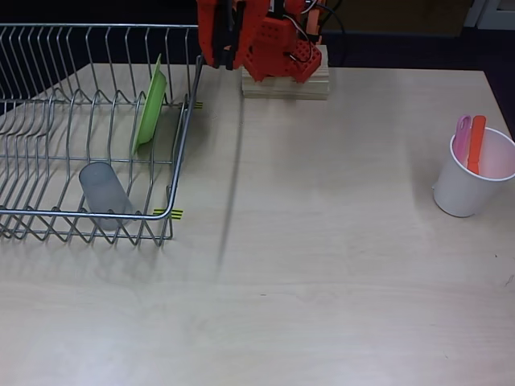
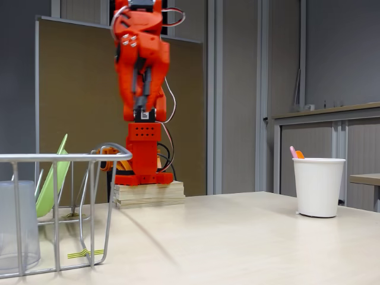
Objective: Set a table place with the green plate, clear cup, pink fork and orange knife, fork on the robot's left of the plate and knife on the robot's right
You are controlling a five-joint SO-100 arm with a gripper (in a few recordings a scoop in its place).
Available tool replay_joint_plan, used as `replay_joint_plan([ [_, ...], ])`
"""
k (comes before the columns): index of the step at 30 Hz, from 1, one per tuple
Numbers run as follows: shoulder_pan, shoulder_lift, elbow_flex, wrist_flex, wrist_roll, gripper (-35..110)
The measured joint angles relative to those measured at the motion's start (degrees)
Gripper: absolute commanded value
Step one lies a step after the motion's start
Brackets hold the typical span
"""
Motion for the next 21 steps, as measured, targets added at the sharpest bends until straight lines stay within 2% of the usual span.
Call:
replay_joint_plan([
  [7, 11.6, -1.1, 0.0, 1.1, -3.3, 35],
  [13, 17.9, -7.0, 0.0, 0.0, -6.2, 37],
  [21, 20.6, -15.9, 1.8, -6.0, -7.6, 38],
])
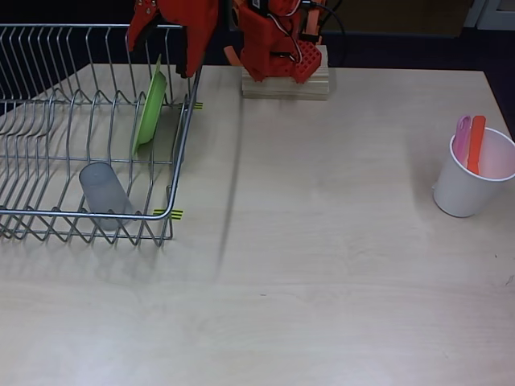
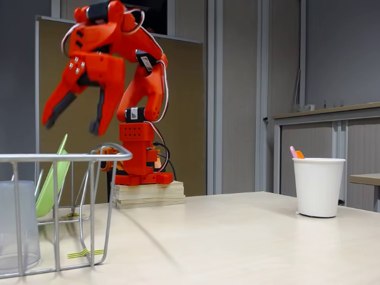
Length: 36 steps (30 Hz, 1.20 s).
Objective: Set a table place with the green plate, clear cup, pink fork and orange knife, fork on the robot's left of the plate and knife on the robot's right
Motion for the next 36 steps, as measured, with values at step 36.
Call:
replay_joint_plan([
  [36, 6.6, -9.7, 0.6, -10.3, -11.3, 0],
])
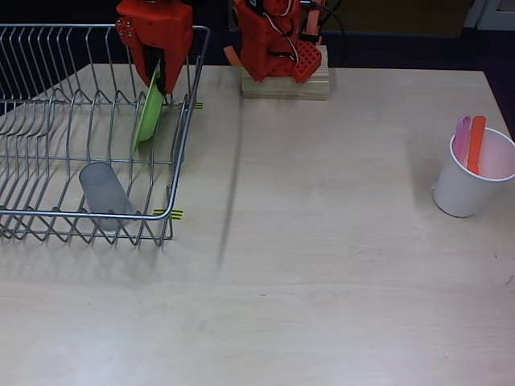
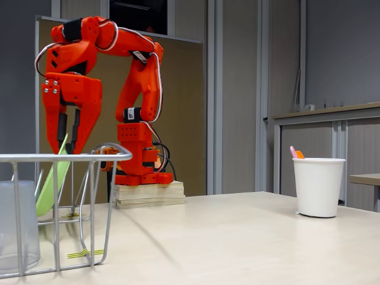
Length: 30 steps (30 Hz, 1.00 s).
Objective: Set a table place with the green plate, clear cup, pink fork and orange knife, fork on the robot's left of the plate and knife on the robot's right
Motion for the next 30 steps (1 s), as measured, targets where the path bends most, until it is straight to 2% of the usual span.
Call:
replay_joint_plan([
  [8, -2.1, 0.0, -11.0, 7.4, -2.5, 0],
  [19, -12.7, 3.7, -37.5, 19.0, -8.3, 0],
  [26, -28.4, 8.0, -43.1, 21.6, -7.3, 0],
  [30, -40.5, 11.3, -36.8, 19.9, -0.8, 0],
])
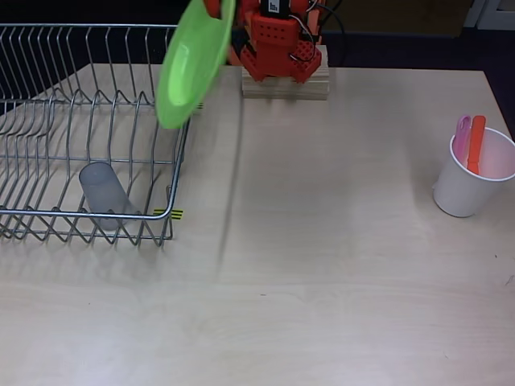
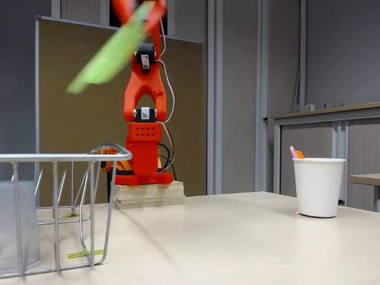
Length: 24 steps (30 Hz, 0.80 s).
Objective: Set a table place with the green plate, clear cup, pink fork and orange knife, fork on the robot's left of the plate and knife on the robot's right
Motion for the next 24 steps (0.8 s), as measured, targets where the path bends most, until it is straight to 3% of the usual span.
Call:
replay_joint_plan([
  [10, -20.4, 1.5, 26.5, -13.8, 24.4, 0],
  [19, -22.3, 1.9, 49.1, -30.1, 32.6, 0],
  [24, -22.4, -3.4, 53.1, -40.2, 34.9, 0],
])
